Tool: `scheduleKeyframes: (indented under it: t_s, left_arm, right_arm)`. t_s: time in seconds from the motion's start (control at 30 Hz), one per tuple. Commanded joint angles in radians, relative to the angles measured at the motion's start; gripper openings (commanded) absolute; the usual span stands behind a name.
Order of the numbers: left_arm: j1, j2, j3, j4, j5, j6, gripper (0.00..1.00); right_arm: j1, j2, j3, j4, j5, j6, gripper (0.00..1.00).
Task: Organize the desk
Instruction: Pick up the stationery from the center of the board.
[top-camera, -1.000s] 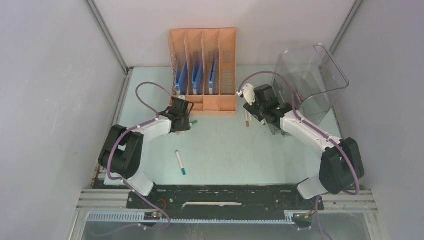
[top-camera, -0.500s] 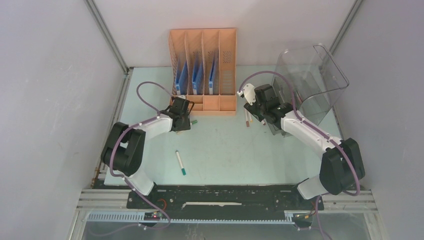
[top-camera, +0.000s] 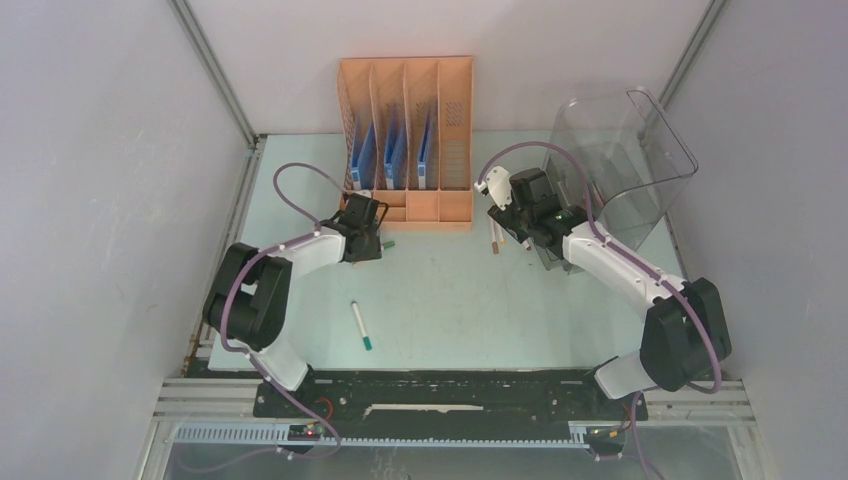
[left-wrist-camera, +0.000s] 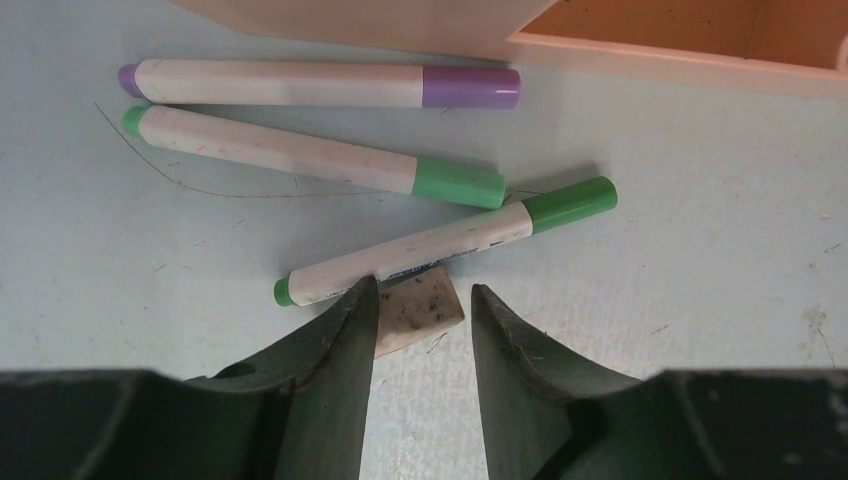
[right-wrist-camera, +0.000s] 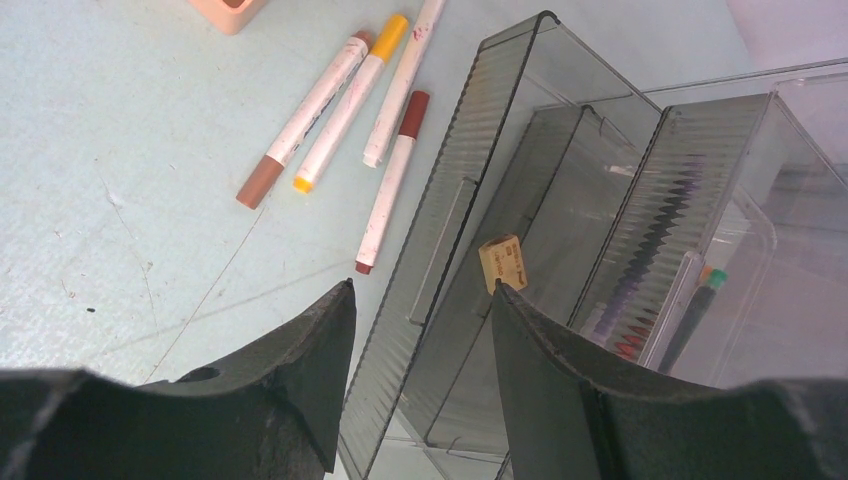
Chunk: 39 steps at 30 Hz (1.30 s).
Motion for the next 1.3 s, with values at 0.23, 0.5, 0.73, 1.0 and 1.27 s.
scheduleKeyframes:
  t_s: [0.23,0.5,0.73,1.0,1.27]
  left_arm:
    - [0.005,0.021,0.031,-0.054,0.006,-0.005,0.45]
    - [-0.004,0.033,0.04,-0.054,-0.001,0.009,0.47]
    - [-0.011,0.047,0.042,-0.05,-0.04,0.008,0.51]
    - [-0.012,0.059,0.052,-0.06,-0.049,0.012,0.5]
    - [-0.014,0.073,0.067,-0.072,-0.052,0.013,0.42]
  right_arm:
    - [-0.007,-0.041,0.003,0.002,-0.007,-0.002,0.6]
    - [-0.005,-0.041,0.003,0.003,-0.007,-0.002,0.6]
    - [-0.003,-0.039,0.003,0.003,-0.004,-0.003,0.61]
    - [-0.004,-0.038,0.002,0.003,-0.003,-0.003,0.61]
    - [-0.005,-0.041,0.003,0.002,-0.003,-0.005,0.61]
